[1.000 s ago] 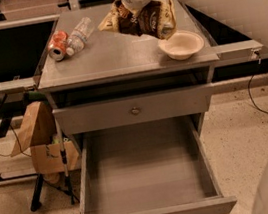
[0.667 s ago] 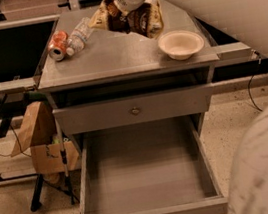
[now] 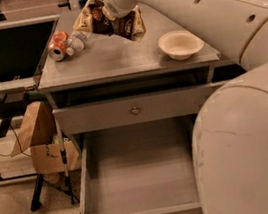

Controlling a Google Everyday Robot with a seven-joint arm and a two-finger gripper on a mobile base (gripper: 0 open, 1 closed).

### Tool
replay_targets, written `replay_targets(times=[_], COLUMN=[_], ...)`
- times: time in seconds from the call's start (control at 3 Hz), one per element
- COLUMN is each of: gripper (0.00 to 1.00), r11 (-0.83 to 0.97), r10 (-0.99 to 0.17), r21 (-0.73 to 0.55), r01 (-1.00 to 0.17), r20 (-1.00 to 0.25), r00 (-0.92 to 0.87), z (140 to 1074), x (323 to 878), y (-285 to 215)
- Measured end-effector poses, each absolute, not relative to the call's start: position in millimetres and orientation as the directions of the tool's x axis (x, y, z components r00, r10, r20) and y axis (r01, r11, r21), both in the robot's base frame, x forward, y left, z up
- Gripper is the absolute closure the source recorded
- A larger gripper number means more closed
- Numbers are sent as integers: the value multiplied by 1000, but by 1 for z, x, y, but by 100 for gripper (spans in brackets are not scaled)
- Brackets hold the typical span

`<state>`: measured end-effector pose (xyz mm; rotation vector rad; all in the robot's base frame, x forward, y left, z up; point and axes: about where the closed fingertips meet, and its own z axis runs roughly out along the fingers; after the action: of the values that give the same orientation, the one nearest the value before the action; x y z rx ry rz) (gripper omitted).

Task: Pick brown chip bag from middle drawer and place on counter

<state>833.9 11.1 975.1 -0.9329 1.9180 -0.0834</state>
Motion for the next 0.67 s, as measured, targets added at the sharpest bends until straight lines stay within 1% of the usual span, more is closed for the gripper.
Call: replay_targets(times=[0.33, 0.67], gripper=[61, 36], r11=[701, 696], r10=[-621, -613], r21=[-386, -359], r01=[-600, -621], r20=[-744, -748], r00=[-248, -254], z=[946, 925], x=[850, 857], y=[12, 6])
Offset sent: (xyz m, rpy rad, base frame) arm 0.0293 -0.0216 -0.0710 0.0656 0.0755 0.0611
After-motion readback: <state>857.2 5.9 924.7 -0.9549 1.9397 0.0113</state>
